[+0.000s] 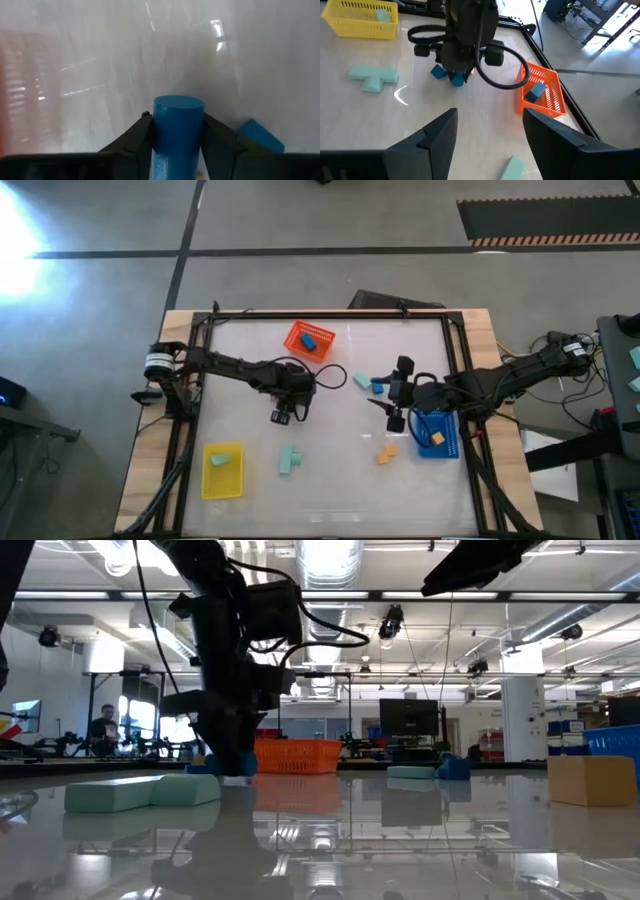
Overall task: Sort & place blocks by color
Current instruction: Put the blue block into the orange bin
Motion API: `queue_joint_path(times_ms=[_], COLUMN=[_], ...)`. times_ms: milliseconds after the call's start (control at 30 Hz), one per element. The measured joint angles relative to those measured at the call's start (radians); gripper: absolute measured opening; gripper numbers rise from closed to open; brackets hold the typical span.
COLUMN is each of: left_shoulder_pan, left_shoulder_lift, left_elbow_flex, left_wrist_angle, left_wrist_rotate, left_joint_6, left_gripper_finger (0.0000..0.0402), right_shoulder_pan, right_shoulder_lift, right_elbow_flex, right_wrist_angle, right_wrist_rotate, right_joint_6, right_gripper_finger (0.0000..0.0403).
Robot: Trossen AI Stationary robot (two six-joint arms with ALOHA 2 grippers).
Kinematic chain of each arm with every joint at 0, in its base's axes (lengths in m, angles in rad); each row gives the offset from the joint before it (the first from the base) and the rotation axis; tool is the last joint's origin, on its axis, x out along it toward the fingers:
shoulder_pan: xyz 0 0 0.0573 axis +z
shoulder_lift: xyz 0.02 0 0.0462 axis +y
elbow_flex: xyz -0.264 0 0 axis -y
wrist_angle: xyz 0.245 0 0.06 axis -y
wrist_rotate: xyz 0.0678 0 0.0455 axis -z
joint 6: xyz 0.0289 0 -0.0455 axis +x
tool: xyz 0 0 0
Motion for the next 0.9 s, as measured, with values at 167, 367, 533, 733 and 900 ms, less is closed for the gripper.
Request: queue_joint_path(times_ms=[167,367,533,733,900], left_shoulder_pan=[0.0,0.014,0.066,0.183,0.288], left_shoulder_lift=[0.0,-0.001,-0.002,-0.002,0.002], left_elbow_flex=[0.08,0.225,0.325,0.378,0.363], left_wrist_angle=[-0.084,-0.165,-0.16,-0.114,-0.02], left_wrist_rotate=[-0.026,-0.065,-0.071,-0.071,-0.069], left_joint_6=[0.016,0.129,0.229,0.306,0.346], left_gripper_finger=[0.0113,0.0113,0.0113,0.0113,0.0113], right_shoulder_pan=[0.0,0.0,0.0,0.0,0.0], right_shoulder_lift=[0.0,0.0,-0.001,-0.001,-0.006], right_elbow_flex=[-0.004,-0.004,-0.004,-0.004,-0.005], right_wrist_angle=[0.0,0.0,0.0,0.0,0.0], right_wrist_rotate=[0.0,0.0,0.0,0.0,0.0], right_joint_6=[-0.014,-0.021,-0.027,-0.047,-0.054], right_gripper_finger=[0.0217,0.0217,0.0217,0.0217,0.0217])
